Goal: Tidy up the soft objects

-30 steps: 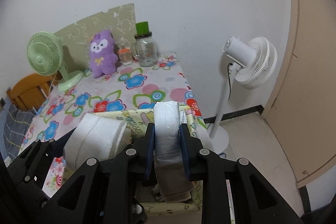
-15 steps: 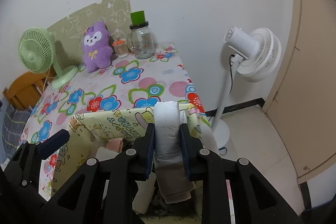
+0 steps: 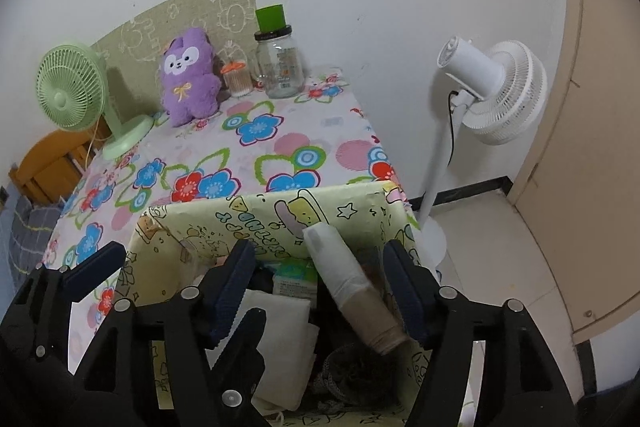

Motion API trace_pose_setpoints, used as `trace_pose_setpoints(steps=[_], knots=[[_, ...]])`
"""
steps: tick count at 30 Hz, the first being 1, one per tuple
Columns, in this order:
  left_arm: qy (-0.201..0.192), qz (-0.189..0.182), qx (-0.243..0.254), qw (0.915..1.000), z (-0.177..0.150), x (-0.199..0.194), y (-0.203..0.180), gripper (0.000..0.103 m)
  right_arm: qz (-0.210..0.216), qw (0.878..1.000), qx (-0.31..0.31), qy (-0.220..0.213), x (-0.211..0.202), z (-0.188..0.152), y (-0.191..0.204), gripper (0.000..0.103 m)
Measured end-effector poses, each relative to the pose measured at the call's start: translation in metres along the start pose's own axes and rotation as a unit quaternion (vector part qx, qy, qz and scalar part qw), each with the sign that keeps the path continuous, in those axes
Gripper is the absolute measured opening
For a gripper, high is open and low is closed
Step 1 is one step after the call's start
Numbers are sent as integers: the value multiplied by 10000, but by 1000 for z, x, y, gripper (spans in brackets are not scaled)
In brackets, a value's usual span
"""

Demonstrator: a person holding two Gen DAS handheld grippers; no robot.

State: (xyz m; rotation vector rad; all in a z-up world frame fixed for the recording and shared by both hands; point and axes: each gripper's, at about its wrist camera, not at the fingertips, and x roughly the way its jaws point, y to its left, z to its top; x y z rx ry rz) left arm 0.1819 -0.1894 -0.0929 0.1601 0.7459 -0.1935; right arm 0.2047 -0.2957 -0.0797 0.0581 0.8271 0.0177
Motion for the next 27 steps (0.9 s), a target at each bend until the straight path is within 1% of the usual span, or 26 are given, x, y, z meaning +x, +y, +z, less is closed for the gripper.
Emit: trace_pose_setpoints(steps=[4, 8, 11, 13, 23, 27], knots=[[-16, 1, 0, 10000, -2, -7, 3, 103, -37, 9999, 113, -57, -7, -2, 1, 80], [-85, -3, -20, 10000, -4, -17, 8, 103, -78, 9998, 137, -112, -16, -4, 5, 81], [-125, 14, -58, 9999, -6, -25, 13, 103, -104, 9997, 89, -225, -26, -7, 12, 85], [-163, 37, -117, 9998, -9, -32, 18, 103, -116, 9994, 94, -317, -34, -10, 17, 89], [-320, 131, -241, 9991, -22, -61, 48, 103, -99, 9988, 7, -489, -60, -24, 47, 91], [-396, 144, -278, 9987, -29, -72, 59, 103, -131, 9981, -22, -605, -72, -31, 61, 94]])
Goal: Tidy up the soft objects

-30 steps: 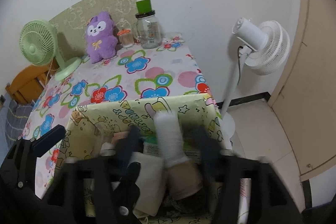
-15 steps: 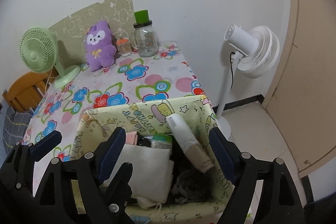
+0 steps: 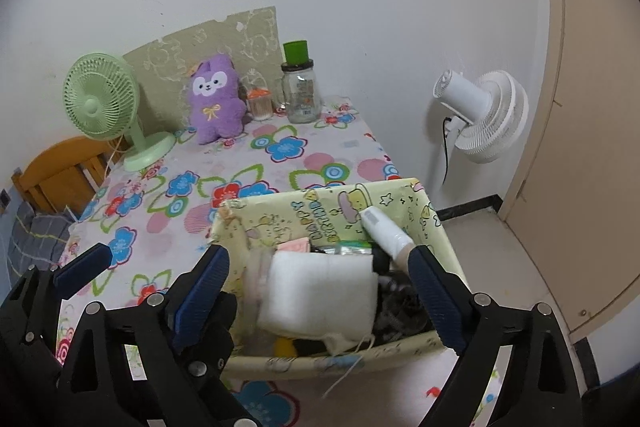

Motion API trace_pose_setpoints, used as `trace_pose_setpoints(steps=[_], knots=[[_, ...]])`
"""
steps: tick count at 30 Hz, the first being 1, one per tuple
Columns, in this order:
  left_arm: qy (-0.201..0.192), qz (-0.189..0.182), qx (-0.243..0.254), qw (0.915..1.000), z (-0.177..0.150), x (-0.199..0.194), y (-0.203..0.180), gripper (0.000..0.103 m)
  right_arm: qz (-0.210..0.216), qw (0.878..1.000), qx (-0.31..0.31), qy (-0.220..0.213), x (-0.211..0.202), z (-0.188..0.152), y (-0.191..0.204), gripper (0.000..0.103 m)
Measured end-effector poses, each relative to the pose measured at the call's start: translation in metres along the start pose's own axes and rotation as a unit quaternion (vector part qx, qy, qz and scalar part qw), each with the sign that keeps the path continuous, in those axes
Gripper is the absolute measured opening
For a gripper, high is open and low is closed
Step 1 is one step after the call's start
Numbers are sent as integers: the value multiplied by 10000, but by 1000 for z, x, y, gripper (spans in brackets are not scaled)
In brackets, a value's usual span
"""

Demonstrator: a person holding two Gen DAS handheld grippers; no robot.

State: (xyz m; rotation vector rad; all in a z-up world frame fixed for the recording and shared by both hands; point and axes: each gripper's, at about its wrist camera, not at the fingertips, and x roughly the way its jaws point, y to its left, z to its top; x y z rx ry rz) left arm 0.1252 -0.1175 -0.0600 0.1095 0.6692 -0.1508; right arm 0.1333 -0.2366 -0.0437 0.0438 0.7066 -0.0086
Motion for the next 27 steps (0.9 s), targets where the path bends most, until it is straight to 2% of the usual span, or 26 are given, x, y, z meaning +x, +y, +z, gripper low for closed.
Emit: trace_pose_setpoints(steps=[8, 27], knots=[[-174, 28, -111, 9998, -12, -26, 24, 103, 22, 9997, -105, -214, -26, -8, 26, 94], [-597, 533, -535, 9954, -36, -88, 91, 103, 111, 9958, -514, -743, -83, -22, 80, 94]])
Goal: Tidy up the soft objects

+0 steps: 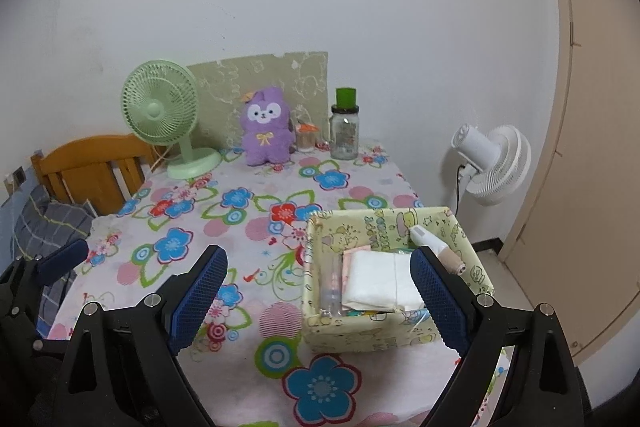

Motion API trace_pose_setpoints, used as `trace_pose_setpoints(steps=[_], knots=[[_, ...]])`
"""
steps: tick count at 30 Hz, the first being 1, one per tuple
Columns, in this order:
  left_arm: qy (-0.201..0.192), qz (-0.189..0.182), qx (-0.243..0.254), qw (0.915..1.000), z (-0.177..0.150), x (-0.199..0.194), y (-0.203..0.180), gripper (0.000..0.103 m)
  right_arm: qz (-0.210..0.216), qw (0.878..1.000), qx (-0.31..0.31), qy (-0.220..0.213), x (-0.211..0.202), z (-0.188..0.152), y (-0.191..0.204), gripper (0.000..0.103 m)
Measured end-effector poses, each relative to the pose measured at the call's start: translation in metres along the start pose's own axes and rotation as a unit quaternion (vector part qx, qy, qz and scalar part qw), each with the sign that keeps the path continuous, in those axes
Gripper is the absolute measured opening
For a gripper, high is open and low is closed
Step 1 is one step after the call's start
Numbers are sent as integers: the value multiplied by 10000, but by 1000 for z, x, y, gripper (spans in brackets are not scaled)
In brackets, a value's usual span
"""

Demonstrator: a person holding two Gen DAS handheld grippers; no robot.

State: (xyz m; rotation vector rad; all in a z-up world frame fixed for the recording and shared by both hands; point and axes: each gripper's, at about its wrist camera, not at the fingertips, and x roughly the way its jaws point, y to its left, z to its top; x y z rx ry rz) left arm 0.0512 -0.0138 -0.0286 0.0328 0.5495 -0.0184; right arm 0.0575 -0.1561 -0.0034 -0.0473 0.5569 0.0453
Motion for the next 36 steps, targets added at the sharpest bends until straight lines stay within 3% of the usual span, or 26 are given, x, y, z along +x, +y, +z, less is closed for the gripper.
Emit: trace_pose_setpoints(steps=[10, 36], knots=[[-174, 210, -146, 9995, 0, -23, 27, 103, 47, 9998, 23, -197, -18, 2, 6, 95], [-354, 267, -191, 9988, 9, -39, 37, 103, 32, 9988, 195, -438, -32, 5, -4, 99]])
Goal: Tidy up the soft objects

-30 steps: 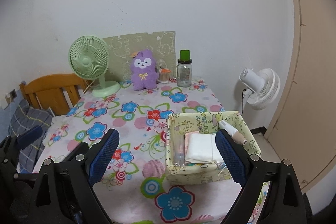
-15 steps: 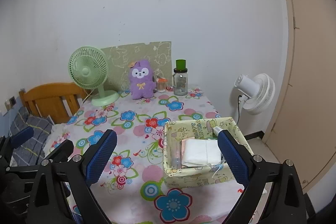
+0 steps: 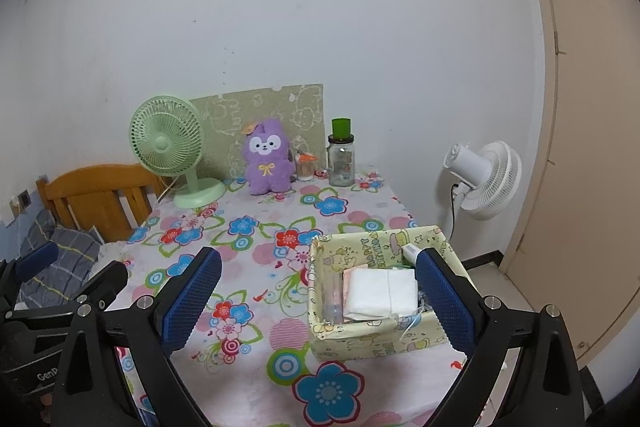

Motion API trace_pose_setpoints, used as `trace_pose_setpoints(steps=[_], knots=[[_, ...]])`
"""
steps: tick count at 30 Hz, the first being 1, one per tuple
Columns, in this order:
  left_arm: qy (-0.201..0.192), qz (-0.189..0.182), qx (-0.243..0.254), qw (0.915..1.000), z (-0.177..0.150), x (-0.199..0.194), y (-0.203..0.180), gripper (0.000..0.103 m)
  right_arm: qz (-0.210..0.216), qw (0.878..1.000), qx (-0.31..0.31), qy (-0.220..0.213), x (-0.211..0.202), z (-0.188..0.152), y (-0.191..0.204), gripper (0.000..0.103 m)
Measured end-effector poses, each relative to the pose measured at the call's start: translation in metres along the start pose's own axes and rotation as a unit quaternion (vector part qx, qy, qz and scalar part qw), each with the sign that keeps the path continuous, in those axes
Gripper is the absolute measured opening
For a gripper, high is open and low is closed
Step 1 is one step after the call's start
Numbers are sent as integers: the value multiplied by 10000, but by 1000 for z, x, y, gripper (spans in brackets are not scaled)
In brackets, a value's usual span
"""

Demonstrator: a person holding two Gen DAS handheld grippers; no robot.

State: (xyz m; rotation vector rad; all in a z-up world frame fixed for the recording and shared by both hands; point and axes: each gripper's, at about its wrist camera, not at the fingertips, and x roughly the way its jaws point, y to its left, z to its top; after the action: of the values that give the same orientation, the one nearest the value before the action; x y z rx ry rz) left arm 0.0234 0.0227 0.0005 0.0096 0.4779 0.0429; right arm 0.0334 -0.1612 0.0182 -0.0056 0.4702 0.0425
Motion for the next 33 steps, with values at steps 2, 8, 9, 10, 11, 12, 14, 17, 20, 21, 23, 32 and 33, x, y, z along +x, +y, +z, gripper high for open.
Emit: trace_pose_setpoints(steps=[2, 8, 9, 10, 11, 12, 14, 17, 20, 21, 23, 32, 33], knots=[[-16, -19, -6, 10000, 0, -1, 1, 103, -35, 10000, 6, -23, -2, 0, 1, 99], [-66, -44, -35, 10000, 2, -3, 3, 103, -36, 10000, -45, -67, -4, 1, 4, 99], [-66, -45, -33, 10000, 2, -3, 3, 103, -36, 10000, -46, -74, -4, 1, 4, 99], [-63, -49, -32, 10000, 2, -3, 3, 103, -36, 10000, -46, -68, -4, 1, 4, 99], [-62, -47, -32, 10000, 2, -3, 3, 103, -32, 10000, -45, -67, -4, 1, 4, 99], [-62, -43, -31, 10000, 2, -3, 3, 103, -33, 10000, -44, -63, -5, 0, 4, 99], [-59, -41, -33, 10000, 2, -4, 4, 103, -38, 10000, -42, -59, -6, 0, 5, 99], [-63, -43, -33, 10000, 2, -3, 4, 103, -34, 10000, -39, -62, -6, 0, 6, 99], [-61, -46, -31, 10000, 2, -3, 4, 103, -36, 10000, -38, -52, -6, 0, 5, 99], [-61, -48, -32, 10000, 2, -4, 4, 103, -37, 10000, -34, -57, -6, 0, 5, 99], [-59, -47, -32, 10000, 2, -4, 4, 103, -40, 10000, -40, -55, -6, 0, 5, 99], [-63, -43, -31, 10000, 2, -4, 4, 103, -35, 10000, -25, -22, -5, -1, 5, 99], [-62, -41, -32, 10000, 2, -3, 4, 103, -36, 10000, -27, -20, -5, -1, 5, 99]])
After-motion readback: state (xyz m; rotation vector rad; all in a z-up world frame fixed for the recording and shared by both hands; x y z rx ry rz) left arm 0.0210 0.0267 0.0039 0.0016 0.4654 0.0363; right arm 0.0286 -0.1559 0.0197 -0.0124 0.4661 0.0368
